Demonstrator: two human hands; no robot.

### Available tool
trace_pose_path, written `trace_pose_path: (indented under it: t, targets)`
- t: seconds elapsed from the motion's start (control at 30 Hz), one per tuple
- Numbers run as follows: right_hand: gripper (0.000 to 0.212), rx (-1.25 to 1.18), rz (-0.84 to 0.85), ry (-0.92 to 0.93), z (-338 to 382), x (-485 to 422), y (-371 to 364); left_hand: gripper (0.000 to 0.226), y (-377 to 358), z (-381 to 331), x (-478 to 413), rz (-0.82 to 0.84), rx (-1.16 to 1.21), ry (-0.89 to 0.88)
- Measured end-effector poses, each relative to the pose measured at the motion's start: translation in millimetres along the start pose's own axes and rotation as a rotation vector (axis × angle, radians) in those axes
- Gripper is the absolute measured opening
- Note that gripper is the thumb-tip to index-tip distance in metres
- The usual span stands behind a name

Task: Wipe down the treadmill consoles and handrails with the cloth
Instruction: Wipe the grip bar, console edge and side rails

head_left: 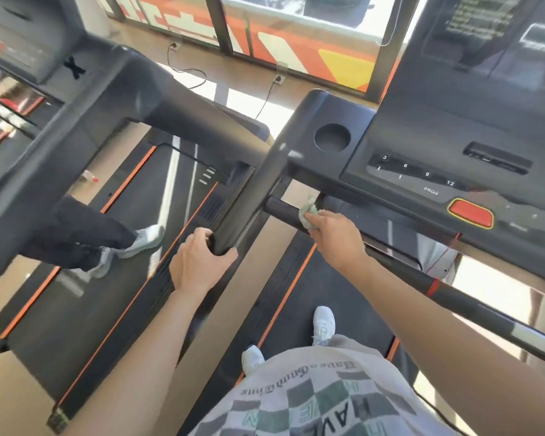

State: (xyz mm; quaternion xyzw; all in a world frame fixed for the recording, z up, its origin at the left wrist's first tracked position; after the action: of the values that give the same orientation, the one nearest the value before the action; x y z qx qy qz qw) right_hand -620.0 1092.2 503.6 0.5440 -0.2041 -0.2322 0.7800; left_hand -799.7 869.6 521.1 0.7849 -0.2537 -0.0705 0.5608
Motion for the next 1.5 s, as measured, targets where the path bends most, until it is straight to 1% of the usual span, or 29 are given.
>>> trace_pose_path:
  t: [0.1,0.2,0.27,0.4,0.53,0.6,0.67,0.77,0.87,0.97,1.03,1.1,1.23,1.3,1.4,1.5]
  targets:
    - [0.017,-0.012,0.068,-0.092,-31,19,12,0.083,-6,-31,-17,0.007,-0.024,-0.086]
    - [0.021,0.004,0.190,-0.178,-54,28,23,0.089,-17,-62,-37,0.050,-0.016,-0.183]
    - [0.027,-0.029,0.211,-0.168,-56,25,25,0.089,-24,-74,-45,0.071,-0.042,-0.222]
    - [0.036,-0.167,0.158,-0.046,-26,3,14,0.091,-33,-77,-43,0.011,-0.180,-0.266]
    - [0.036,-0.093,0.097,0.082,10,-22,-2,0.093,-33,-77,-42,0.008,-0.178,-0.251]
    - [0.037,-0.066,0.042,0.128,14,-23,-7,0.095,-32,-79,-41,0.003,-0.179,-0.252]
    - [0.044,-0.028,-0.033,0.148,8,-12,-11,0.095,-33,-80,-40,-0.002,-0.184,-0.249]
    - [0.050,0.029,-0.131,0.100,-14,17,-11,0.095,-35,-80,-38,-0.028,-0.189,-0.258]
    - [0.042,0.059,-0.219,-0.007,-45,53,-7,0.095,-38,-79,-37,-0.040,-0.185,-0.278]
    - [0.040,0.126,-0.336,-0.115,-66,91,-5,0.095,-37,-76,-37,-0.042,-0.165,-0.286]
    - [0.042,0.150,-0.396,-0.148,-73,110,-3,0.094,-37,-75,-38,-0.036,-0.142,-0.293]
    - [0.043,0.164,-0.410,-0.187,-75,121,-2,0.094,-36,-74,-38,-0.029,-0.124,-0.305]
    - [0.034,0.157,-0.478,-0.283,-65,117,-6,0.094,-35,-73,-38,-0.026,-0.095,-0.319]
    - [0.033,0.153,-0.487,-0.254,-55,105,-10,0.094,-34,-72,-38,-0.020,-0.085,-0.324]
    - [0.037,0.168,-0.445,-0.180,-33,79,-17,0.094,-33,-72,-38,-0.008,-0.073,-0.332]
    - [0.050,0.195,-0.351,-0.137,-3,45,-26,0.092,-31,-73,-39,-0.006,-0.053,-0.343]
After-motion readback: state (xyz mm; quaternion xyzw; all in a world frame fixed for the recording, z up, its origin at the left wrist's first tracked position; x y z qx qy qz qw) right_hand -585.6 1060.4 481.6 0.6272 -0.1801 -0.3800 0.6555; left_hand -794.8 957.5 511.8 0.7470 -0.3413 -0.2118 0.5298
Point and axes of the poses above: each hand's wrist, its own x-axis away from the middle knuckle, its own y-axis out of the back of the hand, z = x × y, the point moved 3 cm from there along -x, towards the middle knuckle, and after that the axes turned 5 degrees about x, right-handed, at the moved point
